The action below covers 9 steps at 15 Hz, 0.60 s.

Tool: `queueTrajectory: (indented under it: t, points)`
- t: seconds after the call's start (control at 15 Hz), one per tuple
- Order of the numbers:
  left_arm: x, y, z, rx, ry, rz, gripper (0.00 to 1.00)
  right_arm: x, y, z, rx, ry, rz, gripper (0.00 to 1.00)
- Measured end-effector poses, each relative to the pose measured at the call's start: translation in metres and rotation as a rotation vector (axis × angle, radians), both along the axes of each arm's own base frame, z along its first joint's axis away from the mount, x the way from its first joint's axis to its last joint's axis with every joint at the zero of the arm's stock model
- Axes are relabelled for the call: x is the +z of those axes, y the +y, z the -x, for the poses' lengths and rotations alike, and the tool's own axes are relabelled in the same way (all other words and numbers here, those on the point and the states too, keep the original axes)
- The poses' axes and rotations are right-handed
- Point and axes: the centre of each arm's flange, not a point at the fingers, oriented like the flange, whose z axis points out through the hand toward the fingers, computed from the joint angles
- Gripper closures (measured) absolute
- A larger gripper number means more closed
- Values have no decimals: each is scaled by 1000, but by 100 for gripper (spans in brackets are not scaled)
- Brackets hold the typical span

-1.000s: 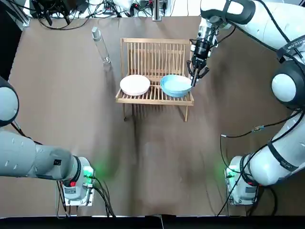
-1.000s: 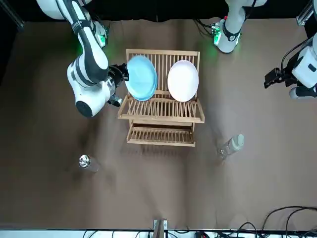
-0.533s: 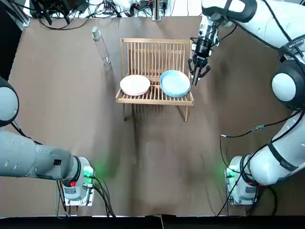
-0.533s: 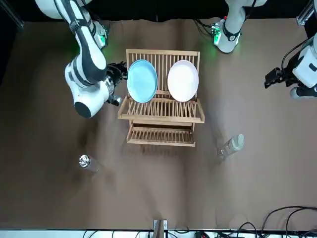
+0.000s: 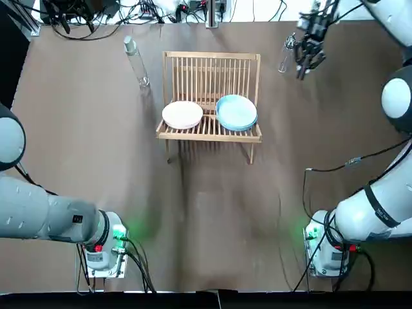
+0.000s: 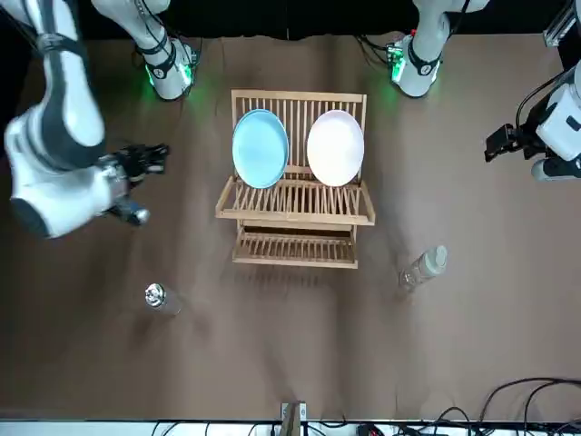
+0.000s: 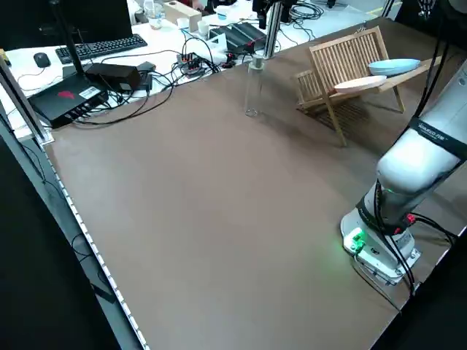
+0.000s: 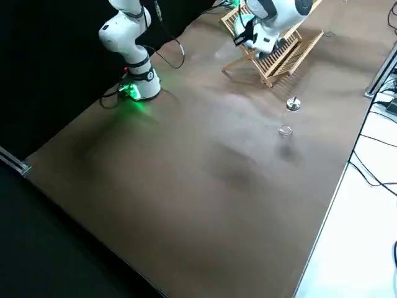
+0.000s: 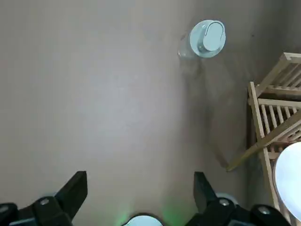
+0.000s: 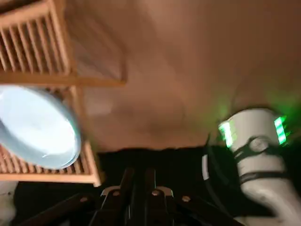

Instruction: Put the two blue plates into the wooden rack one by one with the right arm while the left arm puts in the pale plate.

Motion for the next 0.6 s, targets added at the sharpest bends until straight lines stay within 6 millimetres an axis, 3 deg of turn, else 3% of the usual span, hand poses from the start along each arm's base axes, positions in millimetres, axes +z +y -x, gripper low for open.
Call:
queueTrajectory:
  t: [0.13,0.27,0.4,0.6]
  points:
    - [0,0,0,0,0,0,0,10,-45,-10,18,-67,7,83]
    - [1,0,0,1,-2,0,0,29,-76,-19,18,-137,15,83]
    - [1,1,0,2,-3,0,0,59,-92,-30,21,-227,9,81]
    - [3,2,-3,3,-26,1,0,107,-93,-39,50,-351,-2,56]
